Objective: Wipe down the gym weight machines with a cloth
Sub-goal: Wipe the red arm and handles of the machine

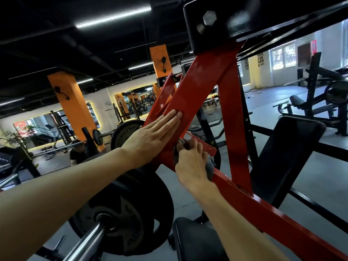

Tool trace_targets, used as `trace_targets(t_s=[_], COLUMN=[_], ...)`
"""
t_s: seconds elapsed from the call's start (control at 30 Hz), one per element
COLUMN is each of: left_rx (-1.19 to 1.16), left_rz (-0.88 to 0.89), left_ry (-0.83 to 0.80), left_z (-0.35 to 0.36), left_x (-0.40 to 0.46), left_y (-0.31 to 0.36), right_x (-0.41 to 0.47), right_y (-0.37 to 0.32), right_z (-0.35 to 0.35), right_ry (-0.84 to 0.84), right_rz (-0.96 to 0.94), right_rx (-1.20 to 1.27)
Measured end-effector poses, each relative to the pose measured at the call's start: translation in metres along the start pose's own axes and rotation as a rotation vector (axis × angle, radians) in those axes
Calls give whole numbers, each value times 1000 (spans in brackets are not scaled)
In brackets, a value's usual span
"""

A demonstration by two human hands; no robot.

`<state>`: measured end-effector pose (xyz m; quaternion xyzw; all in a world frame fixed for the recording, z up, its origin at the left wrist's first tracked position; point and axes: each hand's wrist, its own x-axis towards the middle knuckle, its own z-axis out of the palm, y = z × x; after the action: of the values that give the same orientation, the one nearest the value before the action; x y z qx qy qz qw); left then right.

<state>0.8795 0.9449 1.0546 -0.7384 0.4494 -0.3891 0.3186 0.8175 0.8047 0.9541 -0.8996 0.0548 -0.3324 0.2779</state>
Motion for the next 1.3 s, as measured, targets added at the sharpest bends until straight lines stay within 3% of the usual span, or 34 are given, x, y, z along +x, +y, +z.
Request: trace_targets(t_s=[0.17, 0.5, 0.67, 0.73, 0.87, 1.0, 1.07, 1.2, 1.3], left_rx=[28, 31, 33, 53, 39, 69, 82, 92, 44], left_rz=[24, 25, 29, 25, 31, 17, 6, -57, 73], left_ry=[37, 27, 20, 7, -12, -63, -61, 52, -24], left_z=[-6, 4, 5, 5, 4, -2, -4, -5, -5], left_x=[1, 0, 0, -1, -2, -1, -2, -3, 6], left_y=[1, -3, -6, -8, -8, -4, 1, 23, 62], right_x=[-32, -7, 12, 9, 3, -26, -48, -100, -126], right_y=[13, 46, 55, 51, 50, 55, 66, 79, 95], right_z=[50, 72, 43, 53, 66, 55, 52, 29, 11], right_ry=[362, 335, 530, 501, 232, 251, 262, 203, 242], right_rz=[-257, -810, -787, -828, -942, -799, -640, 86, 626], right_rx=[-103, -492, -462, -479, -583, -454, -315, 238, 661])
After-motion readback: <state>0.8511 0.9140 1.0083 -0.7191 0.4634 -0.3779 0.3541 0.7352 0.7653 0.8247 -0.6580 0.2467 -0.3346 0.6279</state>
